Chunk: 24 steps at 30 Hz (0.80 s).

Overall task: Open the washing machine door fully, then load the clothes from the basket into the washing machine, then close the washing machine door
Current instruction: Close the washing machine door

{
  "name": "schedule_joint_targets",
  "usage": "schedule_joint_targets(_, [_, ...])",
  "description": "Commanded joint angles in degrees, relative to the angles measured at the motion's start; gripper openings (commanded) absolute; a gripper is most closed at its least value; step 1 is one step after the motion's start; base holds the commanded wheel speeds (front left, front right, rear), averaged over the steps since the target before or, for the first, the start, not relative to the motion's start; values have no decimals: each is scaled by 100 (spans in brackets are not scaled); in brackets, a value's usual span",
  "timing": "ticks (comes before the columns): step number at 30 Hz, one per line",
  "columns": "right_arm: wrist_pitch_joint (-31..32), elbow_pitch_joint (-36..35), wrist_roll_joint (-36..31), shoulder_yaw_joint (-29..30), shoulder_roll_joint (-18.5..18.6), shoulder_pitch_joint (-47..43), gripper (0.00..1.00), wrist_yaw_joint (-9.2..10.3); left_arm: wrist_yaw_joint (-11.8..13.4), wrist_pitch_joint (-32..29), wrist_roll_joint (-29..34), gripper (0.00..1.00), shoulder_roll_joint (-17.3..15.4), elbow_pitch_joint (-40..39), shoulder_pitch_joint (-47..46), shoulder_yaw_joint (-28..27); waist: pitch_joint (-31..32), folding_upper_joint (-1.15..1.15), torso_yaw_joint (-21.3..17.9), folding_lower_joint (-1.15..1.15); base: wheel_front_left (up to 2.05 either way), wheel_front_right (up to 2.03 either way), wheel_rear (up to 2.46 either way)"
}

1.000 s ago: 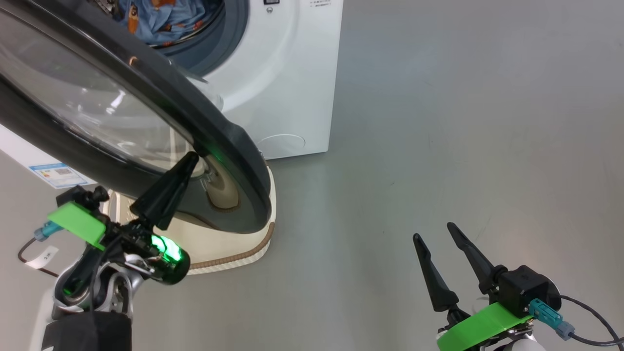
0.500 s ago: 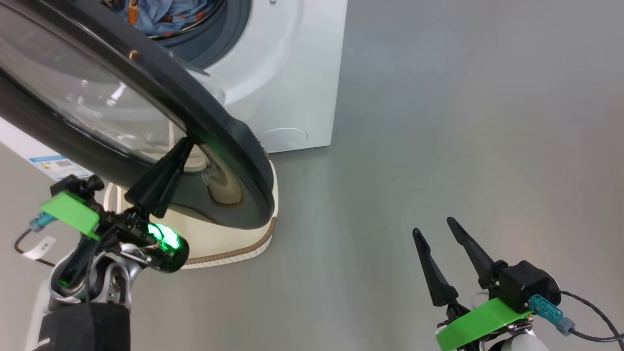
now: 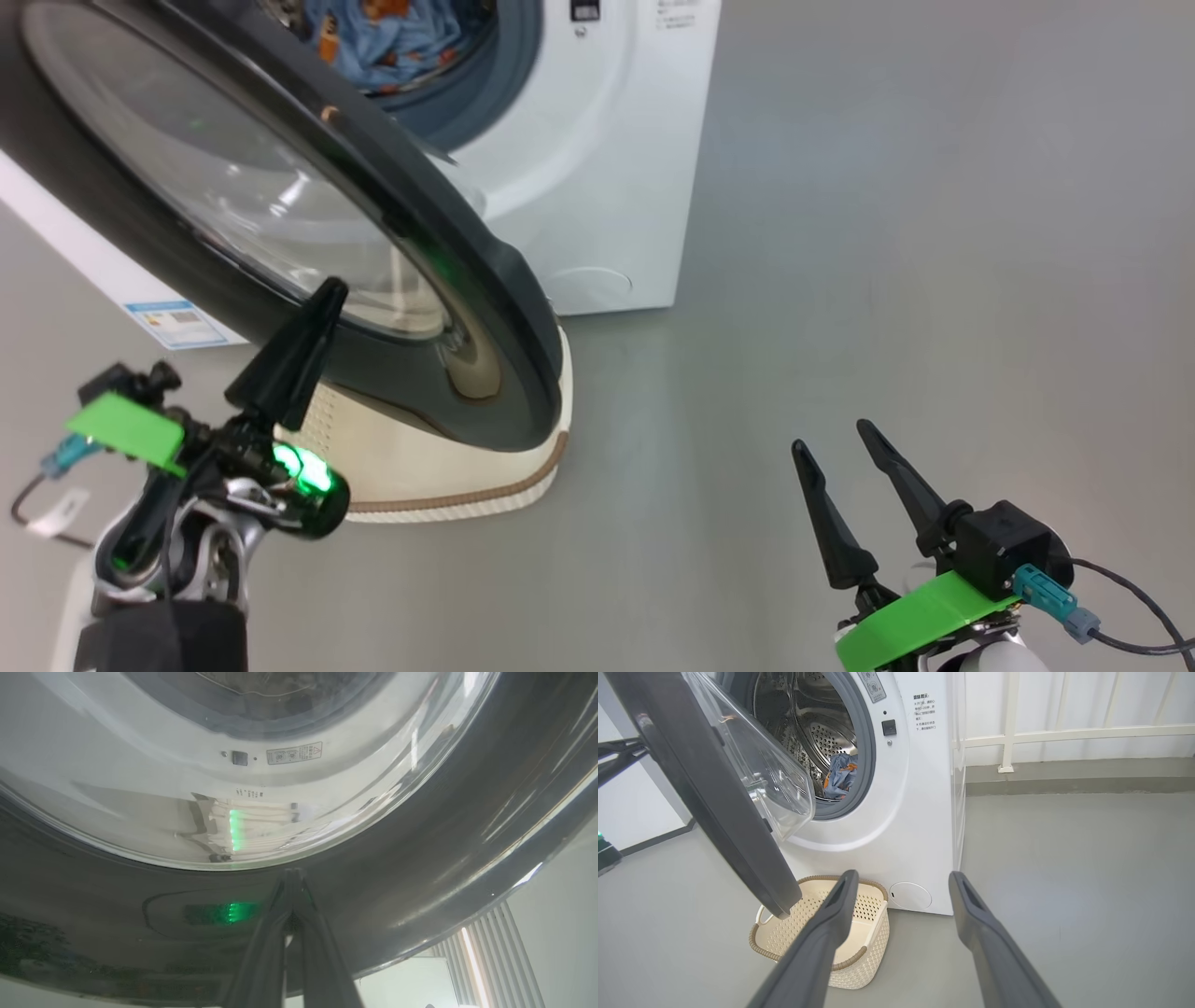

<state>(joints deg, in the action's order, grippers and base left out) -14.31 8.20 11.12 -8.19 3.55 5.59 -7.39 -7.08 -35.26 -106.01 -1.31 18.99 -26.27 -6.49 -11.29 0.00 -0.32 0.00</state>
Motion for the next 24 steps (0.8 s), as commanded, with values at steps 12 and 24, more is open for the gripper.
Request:
schedule_joint_targets(12, [-69, -55, 165, -218, -53, -66, 100, -10, -40, 616, 61, 100, -157, -241, 552, -282, 538, 0, 311, 0, 0, 0, 0])
schedule_joint_targets(24, [-69, -95, 188, -256, -62, -104, 100, -10, -40, 1864, 1054, 100, -157, -597, 883, -534, 638, 0, 408, 0, 0, 0, 0])
